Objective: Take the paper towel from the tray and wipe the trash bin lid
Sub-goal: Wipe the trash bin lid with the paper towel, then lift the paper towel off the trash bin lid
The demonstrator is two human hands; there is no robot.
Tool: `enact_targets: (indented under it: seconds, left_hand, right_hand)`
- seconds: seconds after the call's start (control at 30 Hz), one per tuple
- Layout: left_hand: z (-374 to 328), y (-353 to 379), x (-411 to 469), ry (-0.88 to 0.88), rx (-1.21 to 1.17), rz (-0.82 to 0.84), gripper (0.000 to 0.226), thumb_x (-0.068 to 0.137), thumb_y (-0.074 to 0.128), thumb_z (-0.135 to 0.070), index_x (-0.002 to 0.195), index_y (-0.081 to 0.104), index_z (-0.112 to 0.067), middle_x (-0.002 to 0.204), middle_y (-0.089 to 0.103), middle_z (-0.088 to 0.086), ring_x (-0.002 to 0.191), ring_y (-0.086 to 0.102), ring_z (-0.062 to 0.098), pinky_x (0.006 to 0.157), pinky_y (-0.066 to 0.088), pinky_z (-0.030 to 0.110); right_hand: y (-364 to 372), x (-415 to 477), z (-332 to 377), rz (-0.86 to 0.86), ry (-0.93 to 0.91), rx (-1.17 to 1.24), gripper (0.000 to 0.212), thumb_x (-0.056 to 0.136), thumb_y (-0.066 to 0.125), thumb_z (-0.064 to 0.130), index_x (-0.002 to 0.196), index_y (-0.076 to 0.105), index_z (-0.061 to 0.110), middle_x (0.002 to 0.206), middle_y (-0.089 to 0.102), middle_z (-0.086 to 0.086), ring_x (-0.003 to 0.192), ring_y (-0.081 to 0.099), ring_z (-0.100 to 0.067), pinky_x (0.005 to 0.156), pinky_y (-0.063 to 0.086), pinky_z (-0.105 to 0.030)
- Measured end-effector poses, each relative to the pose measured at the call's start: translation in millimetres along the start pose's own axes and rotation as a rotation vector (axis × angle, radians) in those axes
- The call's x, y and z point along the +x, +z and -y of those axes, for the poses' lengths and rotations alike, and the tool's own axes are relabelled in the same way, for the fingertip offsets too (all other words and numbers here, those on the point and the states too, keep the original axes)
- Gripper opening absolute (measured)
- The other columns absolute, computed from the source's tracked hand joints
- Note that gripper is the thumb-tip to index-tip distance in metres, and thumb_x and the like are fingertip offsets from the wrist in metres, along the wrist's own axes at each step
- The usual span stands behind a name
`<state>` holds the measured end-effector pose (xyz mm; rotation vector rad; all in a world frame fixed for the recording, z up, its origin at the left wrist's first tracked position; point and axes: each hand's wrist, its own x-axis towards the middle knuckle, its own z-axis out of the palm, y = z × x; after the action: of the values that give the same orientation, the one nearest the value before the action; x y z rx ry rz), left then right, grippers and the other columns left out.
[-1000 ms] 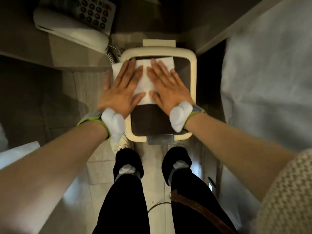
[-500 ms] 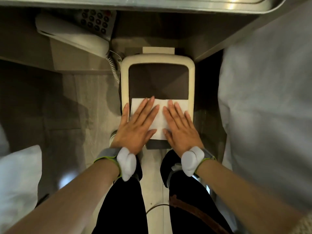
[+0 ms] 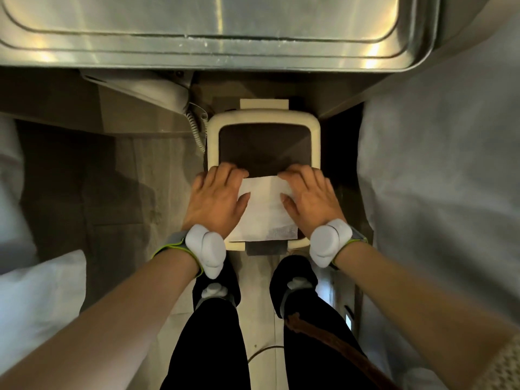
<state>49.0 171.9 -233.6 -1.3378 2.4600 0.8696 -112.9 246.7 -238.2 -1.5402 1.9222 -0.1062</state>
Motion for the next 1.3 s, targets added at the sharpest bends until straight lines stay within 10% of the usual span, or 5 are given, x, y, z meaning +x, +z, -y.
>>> enact_targets:
  seconds: [0.63,1.3]
  left_hand:
    - [-7.7,-21.2,-28.3,-0.09,-0.199,0.315,0.011,0.083,0.051,-0.008,0.093,0.057,-0.009,0.102,0.061,0.011,0.09,0.058,0.03,0.077,0.048,0.039]
    - [-57.4,-254.2,-27.0,0.071,-0.239,-0.004,0.009,0.082,0.058,-0.015,0.091,0.059,-0.011,0.089,0.063,0.003,0.081,0.058,0.023,0.073,0.048,0.035]
  right_hand:
    - [-21.6,-26.6,19.5,0.303,0.067,0.144,0.01,0.084,0.053,0.012,0.093,0.053,0.006,0.102,0.06,-0.015,0.087,0.056,-0.031,0.069,0.04,-0.029]
    - [-242.9,-1.2,105.3,-0.011,-0.066,0.303,0.007,0.082,0.06,0.015,0.086,0.054,0.015,0.079,0.055,0.005,0.07,0.051,-0.01,0.055,0.037,-0.011]
